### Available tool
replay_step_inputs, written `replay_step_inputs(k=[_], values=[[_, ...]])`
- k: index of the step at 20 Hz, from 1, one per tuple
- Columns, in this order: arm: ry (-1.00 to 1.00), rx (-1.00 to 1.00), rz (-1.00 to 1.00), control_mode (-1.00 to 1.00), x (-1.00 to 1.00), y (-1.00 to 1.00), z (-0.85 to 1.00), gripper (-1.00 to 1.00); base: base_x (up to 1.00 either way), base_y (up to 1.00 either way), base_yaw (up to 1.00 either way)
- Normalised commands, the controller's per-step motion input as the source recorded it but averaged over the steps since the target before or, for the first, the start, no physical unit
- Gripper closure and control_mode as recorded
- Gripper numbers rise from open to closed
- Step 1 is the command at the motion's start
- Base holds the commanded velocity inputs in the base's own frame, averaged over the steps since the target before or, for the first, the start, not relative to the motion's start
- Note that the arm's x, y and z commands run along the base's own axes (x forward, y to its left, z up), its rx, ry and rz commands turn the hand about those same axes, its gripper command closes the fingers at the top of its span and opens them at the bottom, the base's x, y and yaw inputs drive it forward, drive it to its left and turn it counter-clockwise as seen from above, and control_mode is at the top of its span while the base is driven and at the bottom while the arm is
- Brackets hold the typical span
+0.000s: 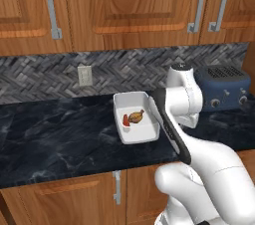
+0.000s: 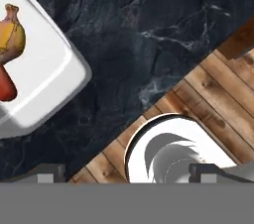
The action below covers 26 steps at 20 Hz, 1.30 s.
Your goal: Place the tupperware on the second highest shelf of the fridge. Make space for the tupperware among the existing items by rearranging them on the shelves if needed. Close the fridge door when finished.
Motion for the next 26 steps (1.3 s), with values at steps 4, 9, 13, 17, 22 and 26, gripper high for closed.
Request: replay_step_inputs(k=[4,9,13,17,22,26], values=[[0.16,0.0,-0.21,-1.0,0.53,0.0,-0.02,-1.0,0.0,0.0,0.0],[0.08,0.0,-0.13,-1.0,0.39,0.08,-0.38,-1.0,0.0,0.0,0.0],[0.0,0.0,-0.05,-1.0,0.23,0.15,-0.65,-1.0,0.0,0.0,0.0],[-0.01,0.0,-0.05,-1.0,0.33,0.22,-0.55,-1.0,0.0,0.0,0.0],[-0.09,0.0,-0.08,-1.0,0.47,0.25,-0.26,-1.0,0.0,0.0,0.0],[-0.1,0.0,-0.1,-1.0,0.46,0.1,-0.24,-1.0,0.0,0.0,0.0]])
